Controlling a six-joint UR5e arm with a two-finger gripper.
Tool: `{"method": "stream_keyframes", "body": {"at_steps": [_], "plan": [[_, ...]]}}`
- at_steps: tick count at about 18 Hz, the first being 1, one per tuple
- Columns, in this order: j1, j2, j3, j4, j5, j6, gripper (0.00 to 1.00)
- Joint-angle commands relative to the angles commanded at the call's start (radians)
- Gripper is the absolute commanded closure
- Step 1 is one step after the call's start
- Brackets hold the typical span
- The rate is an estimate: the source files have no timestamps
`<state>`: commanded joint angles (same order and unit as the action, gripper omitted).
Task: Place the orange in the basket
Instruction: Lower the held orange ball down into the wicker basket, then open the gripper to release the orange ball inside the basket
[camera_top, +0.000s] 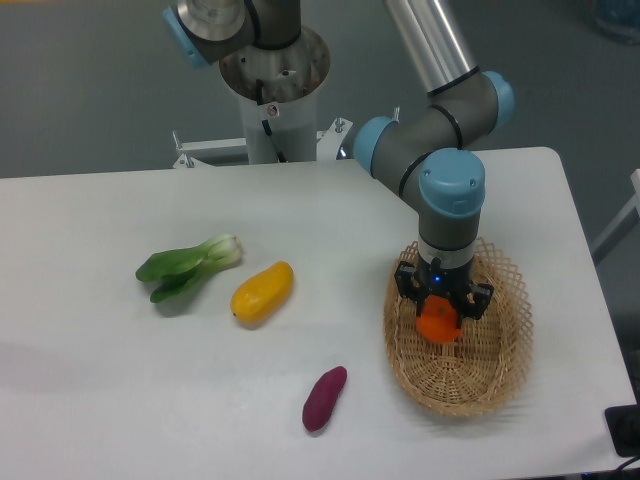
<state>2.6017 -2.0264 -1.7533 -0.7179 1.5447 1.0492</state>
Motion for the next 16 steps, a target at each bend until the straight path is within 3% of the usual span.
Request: {"method": "stream_keyframes", "body": {"at_steps": [4,5,7,16], "plan": [[-0.002,-0.002,0.001,0.003,0.000,0.005,0.26],[-0.002,0.000,0.005,0.003,0.000,0.005,0.21],[0.000,0.000,0.011,0.003,0.000,0.008,0.00],[0.005,0.034,0.071,-0.009,-0.005,0.044,0.00]]}}
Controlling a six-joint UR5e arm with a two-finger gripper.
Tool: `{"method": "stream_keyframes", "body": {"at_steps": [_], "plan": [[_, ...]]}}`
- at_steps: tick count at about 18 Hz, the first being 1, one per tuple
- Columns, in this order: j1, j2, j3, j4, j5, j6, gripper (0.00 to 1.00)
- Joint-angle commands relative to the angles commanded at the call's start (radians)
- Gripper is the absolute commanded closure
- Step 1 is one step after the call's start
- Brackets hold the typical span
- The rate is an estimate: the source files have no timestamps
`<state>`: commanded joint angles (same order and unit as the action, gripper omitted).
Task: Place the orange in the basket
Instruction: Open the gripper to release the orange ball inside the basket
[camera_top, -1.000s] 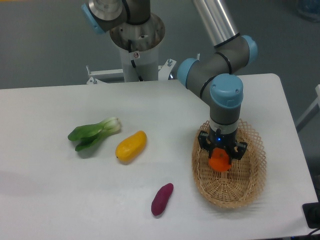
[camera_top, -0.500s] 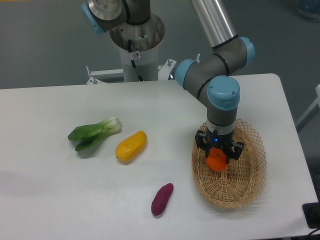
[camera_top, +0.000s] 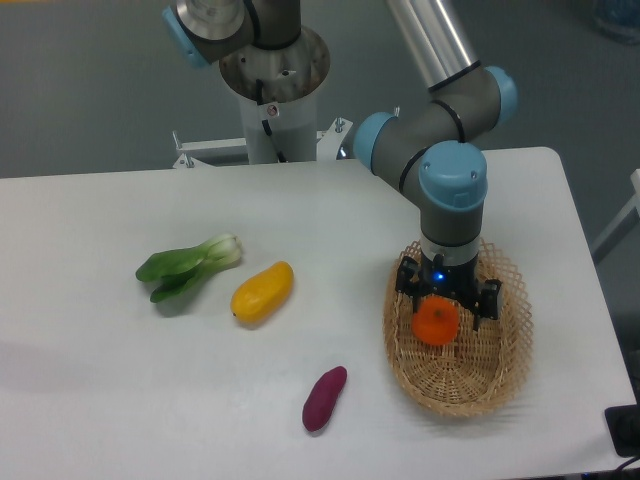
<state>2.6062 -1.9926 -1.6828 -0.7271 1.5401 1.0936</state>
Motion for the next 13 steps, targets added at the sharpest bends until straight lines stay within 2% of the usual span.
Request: {"method": "stream_keyframes", "body": {"at_steps": [3,13], "plan": [[0.005,0.014,0.008,-0.003,-0.003,0.060,0.00],[0.003,0.017,0.006,-0.003,-0.003,0.069,0.00]]}}
